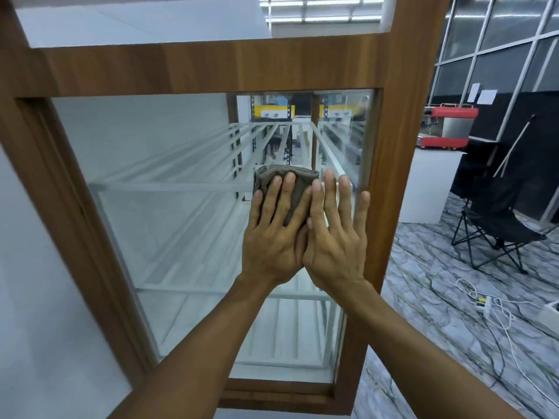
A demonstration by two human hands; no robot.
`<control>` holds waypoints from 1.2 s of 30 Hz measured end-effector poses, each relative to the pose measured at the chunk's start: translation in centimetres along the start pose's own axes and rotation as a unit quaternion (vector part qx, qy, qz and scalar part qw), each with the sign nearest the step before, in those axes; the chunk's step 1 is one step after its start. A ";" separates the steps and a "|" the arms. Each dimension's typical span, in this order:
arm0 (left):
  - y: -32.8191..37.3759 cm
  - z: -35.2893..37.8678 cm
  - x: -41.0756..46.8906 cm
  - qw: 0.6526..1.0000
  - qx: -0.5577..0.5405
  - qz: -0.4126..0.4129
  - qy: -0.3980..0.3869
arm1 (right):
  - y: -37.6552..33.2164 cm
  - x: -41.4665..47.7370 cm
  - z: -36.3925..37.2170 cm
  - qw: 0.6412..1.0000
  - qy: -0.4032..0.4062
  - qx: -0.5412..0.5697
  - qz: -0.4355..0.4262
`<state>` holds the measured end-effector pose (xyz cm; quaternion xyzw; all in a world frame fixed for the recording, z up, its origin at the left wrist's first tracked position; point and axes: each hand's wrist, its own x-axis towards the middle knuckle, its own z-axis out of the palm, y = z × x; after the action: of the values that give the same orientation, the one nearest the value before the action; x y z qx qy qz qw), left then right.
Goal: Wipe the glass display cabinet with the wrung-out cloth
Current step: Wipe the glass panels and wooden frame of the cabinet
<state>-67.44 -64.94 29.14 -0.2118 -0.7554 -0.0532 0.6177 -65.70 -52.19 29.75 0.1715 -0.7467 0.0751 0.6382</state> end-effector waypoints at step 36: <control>-19.2 -6.1 -10.5 0.978 -0.015 -0.204 0.033 | -15.6 -1.9 8.7 0.997 -0.053 -0.047 -0.041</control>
<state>-67.75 -87.09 24.04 -0.0605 -0.7613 -0.1968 0.6149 -68.08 -69.24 24.74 0.1760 -0.7745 0.0045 0.6076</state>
